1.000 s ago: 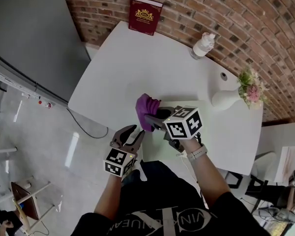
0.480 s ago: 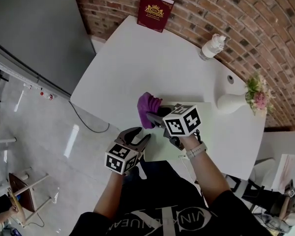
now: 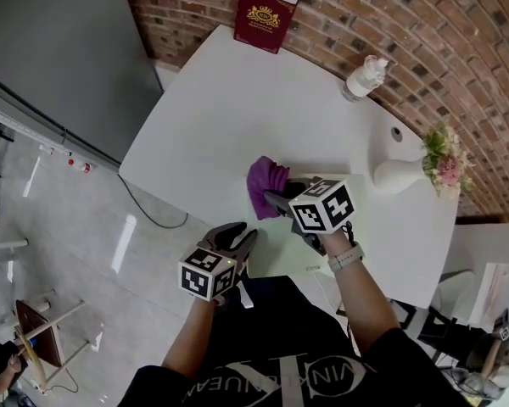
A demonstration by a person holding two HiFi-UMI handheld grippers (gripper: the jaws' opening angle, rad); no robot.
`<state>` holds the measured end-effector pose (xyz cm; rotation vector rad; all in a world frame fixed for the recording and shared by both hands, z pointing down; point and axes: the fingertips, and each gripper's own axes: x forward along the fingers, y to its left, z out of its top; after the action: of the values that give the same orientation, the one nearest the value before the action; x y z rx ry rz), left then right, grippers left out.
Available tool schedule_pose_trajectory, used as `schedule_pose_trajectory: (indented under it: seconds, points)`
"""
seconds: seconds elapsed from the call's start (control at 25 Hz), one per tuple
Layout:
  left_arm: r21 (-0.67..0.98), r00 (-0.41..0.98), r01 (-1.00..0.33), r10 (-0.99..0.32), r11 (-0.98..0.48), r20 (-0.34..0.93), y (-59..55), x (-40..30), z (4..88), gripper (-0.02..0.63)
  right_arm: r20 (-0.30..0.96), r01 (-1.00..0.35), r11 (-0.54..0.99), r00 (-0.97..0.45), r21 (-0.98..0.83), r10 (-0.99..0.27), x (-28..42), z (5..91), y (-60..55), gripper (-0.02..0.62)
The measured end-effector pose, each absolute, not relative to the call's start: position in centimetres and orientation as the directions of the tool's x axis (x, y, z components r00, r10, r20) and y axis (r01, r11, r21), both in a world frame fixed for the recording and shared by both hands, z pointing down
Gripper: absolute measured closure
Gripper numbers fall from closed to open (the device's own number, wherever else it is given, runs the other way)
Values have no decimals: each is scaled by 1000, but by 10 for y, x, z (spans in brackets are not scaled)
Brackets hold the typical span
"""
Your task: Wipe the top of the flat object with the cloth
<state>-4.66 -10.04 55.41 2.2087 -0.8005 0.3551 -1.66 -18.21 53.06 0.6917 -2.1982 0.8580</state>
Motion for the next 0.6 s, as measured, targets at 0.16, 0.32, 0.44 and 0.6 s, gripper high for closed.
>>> schedule_pose_trajectory:
  seconds: [0.16,0.32,0.44,0.6]
  points:
    - [564,768,-640,-438,-522,466,-100,-47,554,495,752,-695,620,-612,-364,-245,1,531,-183,515]
    - [563,768,-640,-441,-523,464,-100,-47,554,495,756,-721,592,-597,-359,-269,20,532,-182,515]
    - [558,766,-642,-441,-525,467,-100,-47,554,495,758,-741,569,-585,-355,-289,35,533,-181,515]
    - [555,764,-645,-440,-526,472,-100,-47,554,496,767,-771,541,-557,-336,-318,59,533,-180,515]
